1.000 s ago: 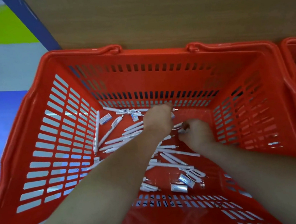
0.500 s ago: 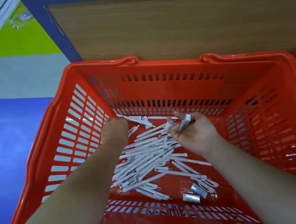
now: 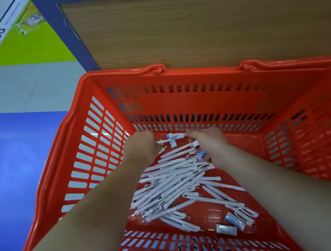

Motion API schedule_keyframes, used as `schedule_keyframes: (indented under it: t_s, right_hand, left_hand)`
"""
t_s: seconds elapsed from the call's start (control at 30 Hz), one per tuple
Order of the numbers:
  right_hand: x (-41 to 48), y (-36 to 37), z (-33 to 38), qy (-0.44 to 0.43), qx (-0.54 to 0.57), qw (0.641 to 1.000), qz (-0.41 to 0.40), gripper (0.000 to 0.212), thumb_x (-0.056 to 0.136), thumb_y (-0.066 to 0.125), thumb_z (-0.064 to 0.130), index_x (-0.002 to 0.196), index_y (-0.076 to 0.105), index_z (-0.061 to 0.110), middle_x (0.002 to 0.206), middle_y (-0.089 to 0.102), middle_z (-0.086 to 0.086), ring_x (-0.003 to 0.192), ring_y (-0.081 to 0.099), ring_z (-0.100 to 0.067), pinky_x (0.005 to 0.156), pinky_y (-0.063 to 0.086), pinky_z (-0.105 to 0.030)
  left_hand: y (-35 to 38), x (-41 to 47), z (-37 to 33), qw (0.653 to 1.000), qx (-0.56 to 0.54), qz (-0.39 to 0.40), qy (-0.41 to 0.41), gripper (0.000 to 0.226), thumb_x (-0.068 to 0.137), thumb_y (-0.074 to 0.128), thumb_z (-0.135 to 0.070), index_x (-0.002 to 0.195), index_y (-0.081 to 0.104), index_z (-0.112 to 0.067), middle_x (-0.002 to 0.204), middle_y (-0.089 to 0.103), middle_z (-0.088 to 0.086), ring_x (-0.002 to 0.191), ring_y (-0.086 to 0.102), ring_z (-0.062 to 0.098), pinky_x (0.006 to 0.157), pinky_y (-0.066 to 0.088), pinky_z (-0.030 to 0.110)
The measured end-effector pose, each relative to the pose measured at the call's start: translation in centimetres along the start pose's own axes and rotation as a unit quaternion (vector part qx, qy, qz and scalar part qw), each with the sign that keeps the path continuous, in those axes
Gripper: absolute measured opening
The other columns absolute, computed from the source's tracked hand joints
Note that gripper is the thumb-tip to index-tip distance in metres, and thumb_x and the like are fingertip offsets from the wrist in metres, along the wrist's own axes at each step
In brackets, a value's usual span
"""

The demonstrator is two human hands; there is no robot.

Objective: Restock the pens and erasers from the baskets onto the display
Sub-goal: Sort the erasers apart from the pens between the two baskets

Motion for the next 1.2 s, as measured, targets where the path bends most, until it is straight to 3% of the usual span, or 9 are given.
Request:
schedule_keyframes:
  t_s: [0.1, 0.3, 0.5, 0.7, 0.83, 0.93, 0.97, 1.1, 1.2]
  right_hand:
    - [1.1, 2.0, 0.5, -0.120, -0.137, 0.983, -0.033, 0.037, 0.089, 0.064, 0.033, 0.094, 0.070, -0.004, 0.093, 0.070, -0.022, 0.084, 0.066, -0.038, 0.074, 0.056, -0.045]
    - [2.3, 4.4, 0.1, -0.166, -0.421, 0.887, -0.085, 0.029, 0.088, 0.061, 0.046, 0.091, 0.066, 0.017, 0.091, 0.068, -0.005, 0.086, 0.066, -0.028, 0.063, 0.045, -0.030]
    - [2.2, 5.3, -0.7, -0.211, -0.488, 0.839, -0.115, 0.026, 0.090, 0.057, 0.041, 0.095, 0.067, 0.018, 0.099, 0.070, -0.004, 0.093, 0.066, -0.027, 0.063, 0.039, -0.029]
    - [1.3, 4.2, 0.0, -0.208, -0.465, 0.856, -0.085, 0.019, 0.082, 0.063, 0.039, 0.075, 0.058, 0.023, 0.079, 0.062, -0.001, 0.081, 0.064, -0.026, 0.059, 0.040, -0.027]
    - [0.6, 1.3, 1.5, -0.185, -0.455, 0.869, -0.065, 0.035, 0.077, 0.066, 0.043, 0.063, 0.049, 0.017, 0.060, 0.052, 0.001, 0.058, 0.054, -0.021, 0.048, 0.030, -0.022]
    - [-0.7, -0.2, 2.9, -0.139, -0.344, 0.927, 0.049, 0.043, 0.078, 0.069, 0.038, 0.054, 0.046, 0.011, 0.049, 0.039, -0.001, 0.046, 0.037, -0.018, 0.052, 0.028, -0.026]
    - [-1.5, -0.6, 3.5, -0.130, -0.310, 0.937, 0.095, 0.038, 0.077, 0.069, 0.035, 0.056, 0.049, 0.011, 0.051, 0.039, -0.003, 0.047, 0.035, -0.019, 0.053, 0.029, -0.028]
    - [-6.6, -3.7, 6.2, -0.149, -0.237, 0.938, 0.205, 0.016, 0.080, 0.065, 0.022, 0.065, 0.063, 0.016, 0.054, 0.050, 0.000, 0.042, 0.036, -0.013, 0.040, 0.025, -0.018]
    - [-9.8, -7.8, 7.6, -0.176, -0.220, 0.929, 0.239, 0.027, 0.083, 0.064, 0.017, 0.058, 0.056, 0.019, 0.053, 0.044, 0.002, 0.042, 0.033, -0.012, 0.039, 0.021, -0.019]
  left_hand:
    - [0.1, 0.1, 0.6, 0.999, -0.027, 0.018, -0.008, 0.025, 0.085, 0.060, -0.034, 0.083, 0.062, -0.009, 0.086, 0.064, 0.010, 0.083, 0.061, 0.029, 0.063, 0.041, 0.031]
    - [-1.0, 1.0, 0.4, 0.991, -0.111, -0.049, -0.052, 0.026, 0.088, 0.058, -0.032, 0.088, 0.067, -0.008, 0.088, 0.069, 0.010, 0.086, 0.064, 0.031, 0.073, 0.051, 0.034]
    - [0.8, 1.3, 0.4, 0.995, -0.079, 0.002, -0.057, 0.038, 0.078, 0.070, -0.046, 0.092, 0.067, -0.011, 0.091, 0.067, 0.010, 0.088, 0.064, 0.029, 0.067, 0.046, 0.032]
    - [0.7, 0.9, 0.9, 0.998, -0.003, 0.042, 0.051, 0.029, 0.082, 0.066, -0.039, 0.089, 0.065, -0.010, 0.092, 0.066, 0.009, 0.089, 0.063, 0.029, 0.066, 0.041, 0.031]
    - [0.4, 0.1, 1.1, 0.999, 0.020, 0.029, 0.013, 0.026, 0.092, 0.053, -0.035, 0.091, 0.061, -0.010, 0.096, 0.065, 0.010, 0.090, 0.062, 0.029, 0.070, 0.044, 0.034]
    - [-1.6, -0.4, 0.5, 0.989, -0.134, 0.053, -0.032, 0.040, 0.096, 0.049, -0.041, 0.082, 0.063, -0.006, 0.082, 0.065, 0.013, 0.077, 0.062, 0.027, 0.066, 0.044, 0.032]
    - [-2.6, -0.7, 0.0, 0.958, -0.268, 0.086, -0.055, 0.041, 0.095, 0.051, -0.042, 0.079, 0.063, -0.006, 0.071, 0.061, 0.013, 0.065, 0.057, 0.025, 0.060, 0.043, 0.030]
    - [-7.9, -4.1, -4.0, 0.690, -0.699, 0.144, -0.119, 0.025, 0.093, 0.058, -0.031, 0.085, 0.064, -0.008, 0.074, 0.066, 0.009, 0.060, 0.063, 0.015, 0.054, 0.052, 0.022]
    - [-11.6, -6.7, -8.7, 0.647, -0.745, 0.136, -0.084, 0.016, 0.092, 0.058, -0.023, 0.085, 0.064, -0.010, 0.079, 0.070, 0.011, 0.065, 0.068, 0.015, 0.058, 0.058, 0.026]
Point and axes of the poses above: each hand's wrist, its own x-axis towards the middle knuckle, its own y-axis out of the palm, z = x × y, the point moved 2 cm from there along x, towards the middle knuckle
